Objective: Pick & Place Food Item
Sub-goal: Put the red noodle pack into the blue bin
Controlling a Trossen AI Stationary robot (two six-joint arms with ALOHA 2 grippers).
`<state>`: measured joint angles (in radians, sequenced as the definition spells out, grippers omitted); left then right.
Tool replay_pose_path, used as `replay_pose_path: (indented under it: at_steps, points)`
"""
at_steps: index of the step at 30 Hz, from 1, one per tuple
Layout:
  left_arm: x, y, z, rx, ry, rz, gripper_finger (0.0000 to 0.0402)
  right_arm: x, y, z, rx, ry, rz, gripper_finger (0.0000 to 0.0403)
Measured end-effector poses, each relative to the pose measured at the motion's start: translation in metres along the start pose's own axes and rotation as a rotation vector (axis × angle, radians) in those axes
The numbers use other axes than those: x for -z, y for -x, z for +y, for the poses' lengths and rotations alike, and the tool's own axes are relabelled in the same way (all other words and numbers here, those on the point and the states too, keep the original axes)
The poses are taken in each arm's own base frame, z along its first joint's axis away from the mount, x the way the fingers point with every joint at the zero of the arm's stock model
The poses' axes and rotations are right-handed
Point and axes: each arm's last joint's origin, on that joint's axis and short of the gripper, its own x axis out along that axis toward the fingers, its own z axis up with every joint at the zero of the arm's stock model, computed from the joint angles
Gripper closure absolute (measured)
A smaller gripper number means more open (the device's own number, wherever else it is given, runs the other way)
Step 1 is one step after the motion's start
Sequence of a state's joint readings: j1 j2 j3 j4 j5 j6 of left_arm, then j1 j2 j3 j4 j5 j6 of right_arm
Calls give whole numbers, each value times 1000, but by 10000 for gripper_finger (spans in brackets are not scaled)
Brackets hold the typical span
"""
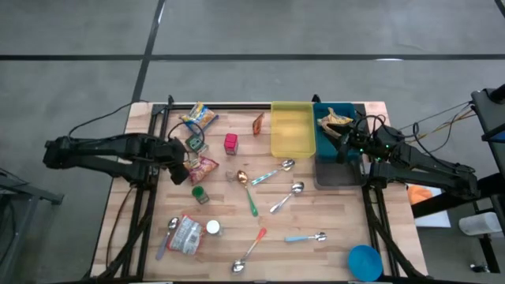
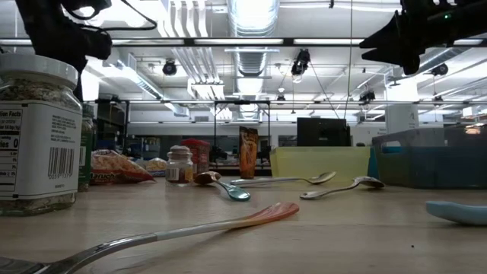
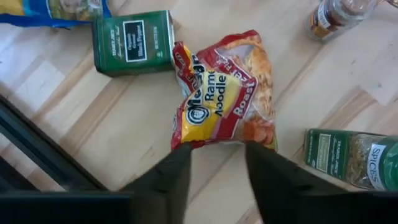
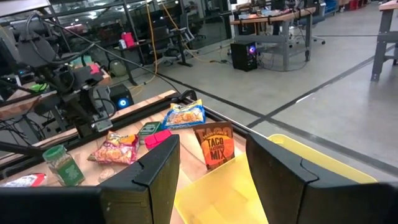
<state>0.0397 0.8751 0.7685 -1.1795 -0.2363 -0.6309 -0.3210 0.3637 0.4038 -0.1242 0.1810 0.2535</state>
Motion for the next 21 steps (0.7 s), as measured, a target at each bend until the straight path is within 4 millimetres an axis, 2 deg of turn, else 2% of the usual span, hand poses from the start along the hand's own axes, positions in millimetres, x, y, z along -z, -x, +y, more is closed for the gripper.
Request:
replay_pose_path:
  at_steps: [5, 9, 13, 21]
  points:
    - [-3, -10, 2, -48, 2, 100, 149, 0, 0, 0, 0, 0, 0, 220]
    - [-11, -22, 0, -91, -29, 165, 111, 0, 0, 0, 0, 0, 0, 220]
    - [-18, -35, -2, -123, -57, 226, 97, 0, 0, 0, -1, 0, -1, 220]
    - [-26, -56, -6, -150, -120, 323, 95, 0, 0, 0, -1, 0, -1, 220]
